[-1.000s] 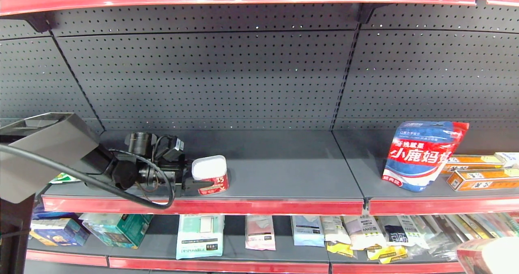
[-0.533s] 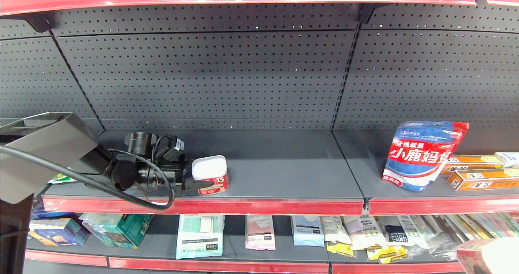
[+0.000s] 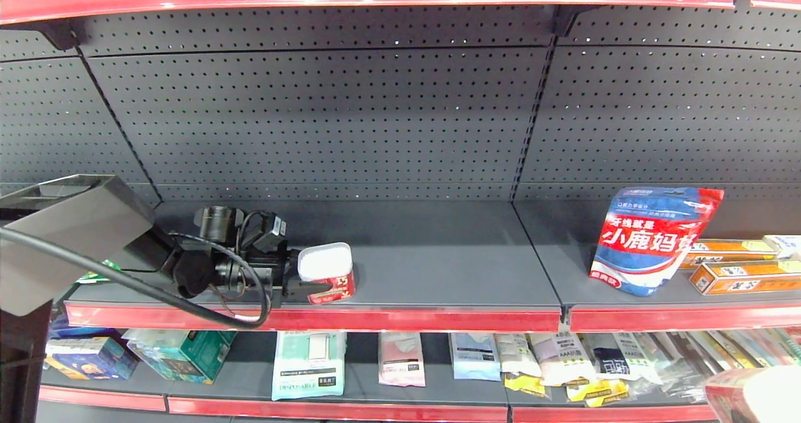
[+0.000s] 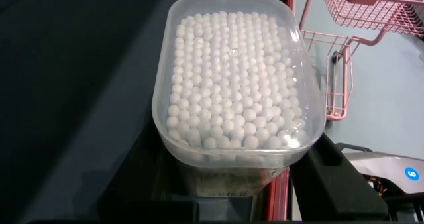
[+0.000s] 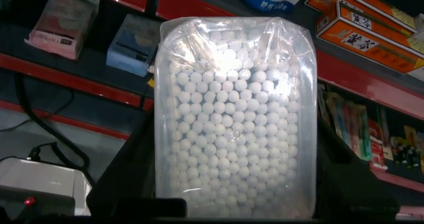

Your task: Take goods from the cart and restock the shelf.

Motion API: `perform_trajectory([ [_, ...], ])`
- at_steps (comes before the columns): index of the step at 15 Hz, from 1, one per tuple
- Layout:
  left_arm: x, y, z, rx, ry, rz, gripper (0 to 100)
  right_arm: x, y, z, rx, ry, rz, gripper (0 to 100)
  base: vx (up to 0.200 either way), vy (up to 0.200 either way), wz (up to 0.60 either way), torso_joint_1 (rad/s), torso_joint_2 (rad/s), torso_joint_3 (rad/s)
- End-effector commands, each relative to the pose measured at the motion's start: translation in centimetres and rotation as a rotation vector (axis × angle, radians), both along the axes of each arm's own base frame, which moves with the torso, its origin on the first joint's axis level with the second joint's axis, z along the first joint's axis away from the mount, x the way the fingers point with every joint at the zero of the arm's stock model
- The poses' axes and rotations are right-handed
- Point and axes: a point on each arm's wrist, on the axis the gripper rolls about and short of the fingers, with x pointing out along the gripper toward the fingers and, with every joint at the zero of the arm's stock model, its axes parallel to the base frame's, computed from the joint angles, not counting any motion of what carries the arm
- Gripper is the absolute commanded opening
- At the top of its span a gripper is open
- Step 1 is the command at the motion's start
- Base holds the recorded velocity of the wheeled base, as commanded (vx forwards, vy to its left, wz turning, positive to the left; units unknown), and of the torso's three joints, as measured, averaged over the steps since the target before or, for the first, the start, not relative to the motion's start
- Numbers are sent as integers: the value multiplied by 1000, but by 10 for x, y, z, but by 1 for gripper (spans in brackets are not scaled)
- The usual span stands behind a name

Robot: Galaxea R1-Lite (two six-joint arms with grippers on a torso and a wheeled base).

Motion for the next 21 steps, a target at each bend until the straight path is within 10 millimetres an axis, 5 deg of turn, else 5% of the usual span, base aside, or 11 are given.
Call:
perform_trajectory([
  [1,1,0,-1,0,3,2,0,0,0,0,-6,-1,3,0,0,0,0,0,0,0],
  [7,-1,0,0,-4,28,7,0,0,0,-1,-7,1,3,0,0,0,0,0,0,0],
  [8,-1,1,0,-5,27,9,100,-1,0,-1,-7,-1,3,0,0,0,0,0,0,0],
  [17,-1,18,14,-8,-6,52,100,0,0,0,-11,1,6,0,0,0,0,0,0,0],
  [21,-9,35,47,-25,-50,93,100,0,0,0,-11,3,10,0,0,0,0,0,0,0],
])
